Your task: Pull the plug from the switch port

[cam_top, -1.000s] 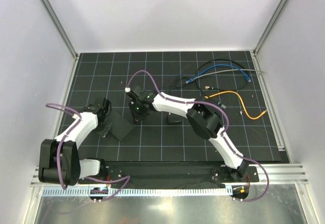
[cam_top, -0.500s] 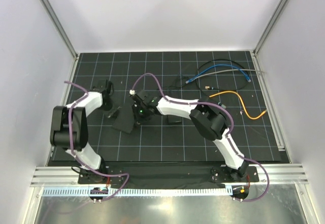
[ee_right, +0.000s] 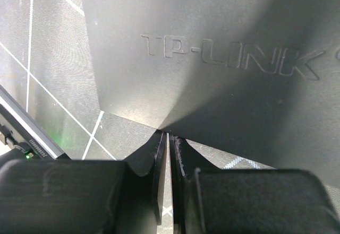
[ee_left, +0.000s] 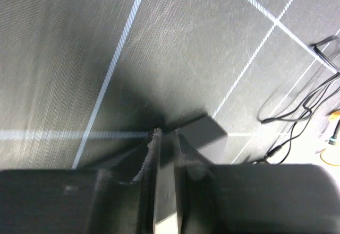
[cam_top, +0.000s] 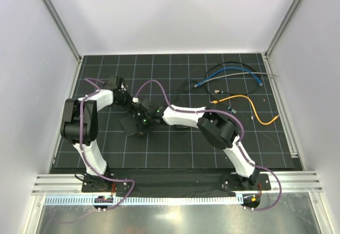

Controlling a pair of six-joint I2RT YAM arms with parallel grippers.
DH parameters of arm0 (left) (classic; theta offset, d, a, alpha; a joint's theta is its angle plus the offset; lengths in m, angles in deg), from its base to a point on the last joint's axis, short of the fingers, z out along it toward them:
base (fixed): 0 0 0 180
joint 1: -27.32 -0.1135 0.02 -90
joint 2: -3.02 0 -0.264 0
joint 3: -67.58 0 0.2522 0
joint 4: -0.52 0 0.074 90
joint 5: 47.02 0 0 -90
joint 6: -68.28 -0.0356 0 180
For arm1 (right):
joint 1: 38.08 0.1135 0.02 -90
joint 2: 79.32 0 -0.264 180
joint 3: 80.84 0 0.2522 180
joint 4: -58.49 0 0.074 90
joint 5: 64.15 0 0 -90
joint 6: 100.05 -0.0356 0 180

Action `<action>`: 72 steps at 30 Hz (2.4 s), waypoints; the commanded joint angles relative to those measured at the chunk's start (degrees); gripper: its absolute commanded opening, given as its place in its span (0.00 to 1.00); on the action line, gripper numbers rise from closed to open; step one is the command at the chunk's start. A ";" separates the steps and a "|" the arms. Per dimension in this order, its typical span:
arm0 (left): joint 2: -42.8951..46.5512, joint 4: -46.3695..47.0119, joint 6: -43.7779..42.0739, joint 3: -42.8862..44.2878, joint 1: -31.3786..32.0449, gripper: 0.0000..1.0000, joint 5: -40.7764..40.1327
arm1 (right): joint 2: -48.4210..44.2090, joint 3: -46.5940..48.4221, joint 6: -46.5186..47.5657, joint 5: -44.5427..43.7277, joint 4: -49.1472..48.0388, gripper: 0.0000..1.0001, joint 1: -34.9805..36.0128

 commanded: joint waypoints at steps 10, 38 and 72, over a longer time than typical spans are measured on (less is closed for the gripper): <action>35.35 -11.80 0.05 -4.44 0.24 0.60 -26.11 | -12.41 -5.37 7.55 -10.02 6.48 0.35 -1.50; 38.30 -2.76 11.83 -29.15 -0.37 0.63 -19.97 | -0.99 6.94 17.50 15.80 9.32 0.59 -17.77; 28.08 -10.31 -3.91 -2.07 -1.08 0.77 -24.10 | -13.89 -3.79 9.58 -5.09 9.13 0.67 -13.81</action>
